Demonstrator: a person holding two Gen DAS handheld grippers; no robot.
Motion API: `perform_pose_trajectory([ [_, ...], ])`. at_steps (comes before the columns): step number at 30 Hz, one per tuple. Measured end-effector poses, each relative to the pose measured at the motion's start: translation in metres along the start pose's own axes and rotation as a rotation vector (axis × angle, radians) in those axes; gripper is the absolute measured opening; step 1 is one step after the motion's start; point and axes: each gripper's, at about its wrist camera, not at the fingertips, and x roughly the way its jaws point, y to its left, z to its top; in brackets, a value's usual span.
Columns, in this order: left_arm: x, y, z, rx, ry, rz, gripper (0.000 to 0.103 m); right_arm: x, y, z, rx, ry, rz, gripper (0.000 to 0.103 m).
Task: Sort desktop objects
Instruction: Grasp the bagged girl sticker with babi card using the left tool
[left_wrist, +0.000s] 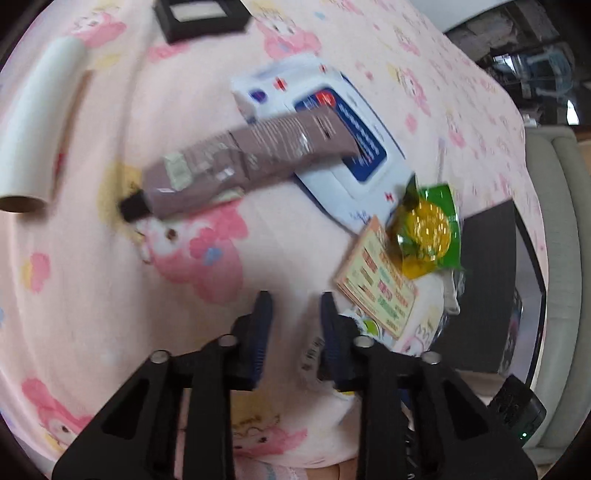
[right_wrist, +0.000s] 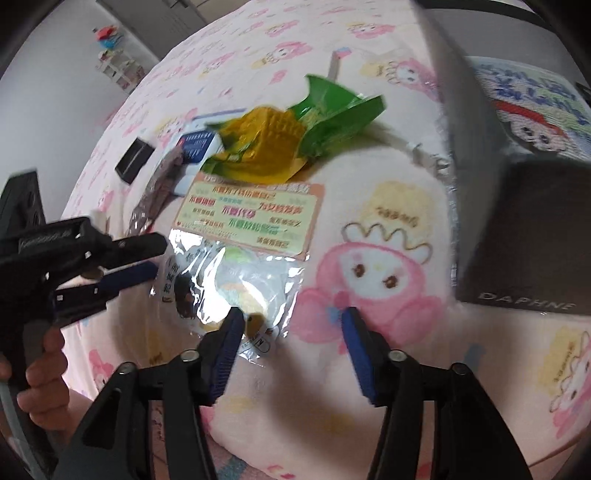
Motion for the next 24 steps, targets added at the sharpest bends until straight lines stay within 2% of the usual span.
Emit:
perform_pose_trajectory([
  [3, 0.009, -0.014, -0.007, 0.056, 0.028, 0.016, 0.018, 0.003, -0.001, -0.004, -0.017, -0.010, 0.013, 0.056],
  [5, 0.011, -0.024, -0.015, 0.104, 0.062, -0.010, 0.018, -0.004, -0.002, -0.004, -0.024, -0.014, 0.037, 0.043],
  [6, 0.010, -0.030, -0.020, 0.127, 0.080, -0.030, 0.022, -0.009, -0.002, -0.004, -0.029, -0.017, 0.045, 0.040],
  [7, 0.010, -0.035, -0.025, 0.149, 0.099, -0.050, 0.033, -0.014, -0.001, -0.004, -0.037, -0.020, 0.049, 0.039],
  [9, 0.009, -0.046, -0.035, 0.194, 0.137, -0.091, 0.035, -0.024, 0.000, -0.005, -0.060, -0.025, 0.019, 0.039],
  [10, 0.006, -0.048, -0.037, 0.201, 0.129, -0.100, 0.035, -0.029, 0.001, -0.005, -0.073, -0.028, -0.001, 0.039],
  [12, -0.001, -0.048, -0.037, 0.194, 0.098, -0.103, 0.035, -0.041, -0.001, -0.008, -0.089, -0.019, 0.021, 0.039],
  [14, 0.004, -0.041, -0.033, 0.147, 0.087, -0.064, 0.035, -0.046, -0.006, -0.010, -0.097, -0.001, 0.035, 0.039],
  [15, 0.006, -0.037, -0.031, 0.121, 0.083, -0.042, 0.035, -0.044, -0.010, -0.010, -0.091, 0.006, 0.016, 0.039],
  [18, 0.014, -0.028, -0.027, 0.031, 0.074, -0.040, 0.035, -0.029, -0.021, -0.007, -0.044, 0.022, -0.045, 0.039],
  [24, 0.028, -0.028, -0.027, 0.042, 0.103, -0.027, 0.035, -0.018, -0.023, -0.009, -0.025, -0.022, 0.034, 0.039],
])
